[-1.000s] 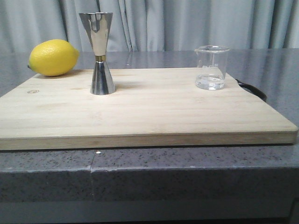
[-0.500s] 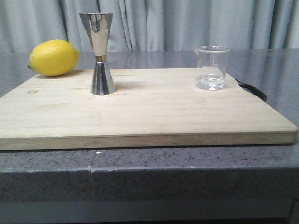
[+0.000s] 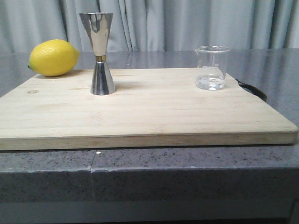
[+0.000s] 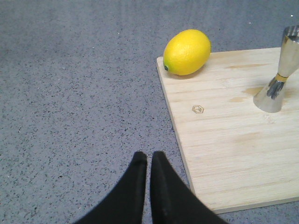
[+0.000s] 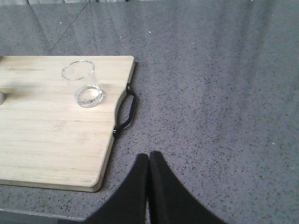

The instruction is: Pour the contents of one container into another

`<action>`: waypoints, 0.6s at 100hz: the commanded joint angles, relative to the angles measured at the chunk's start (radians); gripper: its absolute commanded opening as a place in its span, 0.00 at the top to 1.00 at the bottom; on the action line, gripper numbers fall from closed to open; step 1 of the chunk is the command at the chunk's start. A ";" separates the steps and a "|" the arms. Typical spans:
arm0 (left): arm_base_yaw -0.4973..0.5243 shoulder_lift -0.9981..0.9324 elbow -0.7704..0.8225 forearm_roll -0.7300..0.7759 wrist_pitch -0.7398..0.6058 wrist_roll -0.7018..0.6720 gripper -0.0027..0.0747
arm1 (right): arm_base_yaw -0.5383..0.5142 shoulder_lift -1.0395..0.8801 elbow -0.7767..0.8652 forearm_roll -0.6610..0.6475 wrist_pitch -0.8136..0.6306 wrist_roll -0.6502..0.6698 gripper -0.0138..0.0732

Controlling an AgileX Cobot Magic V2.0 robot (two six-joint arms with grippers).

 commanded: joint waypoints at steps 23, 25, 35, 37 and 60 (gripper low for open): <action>-0.005 0.005 -0.026 -0.010 -0.083 -0.014 0.99 | -0.008 0.006 -0.024 -0.009 -0.085 -0.001 0.91; -0.005 0.005 -0.026 -0.010 -0.083 -0.014 0.99 | -0.008 0.006 -0.024 -0.009 -0.085 -0.001 0.91; -0.005 0.005 -0.026 -0.010 -0.083 -0.014 0.99 | -0.008 0.006 -0.024 -0.009 -0.085 -0.001 0.91; -0.005 0.005 -0.026 -0.010 -0.083 -0.014 0.99 | -0.008 0.006 -0.024 -0.009 -0.085 -0.001 0.91; 0.018 -0.108 0.124 -0.011 -0.220 -0.014 0.99 | -0.008 0.006 -0.024 -0.009 -0.085 -0.001 0.91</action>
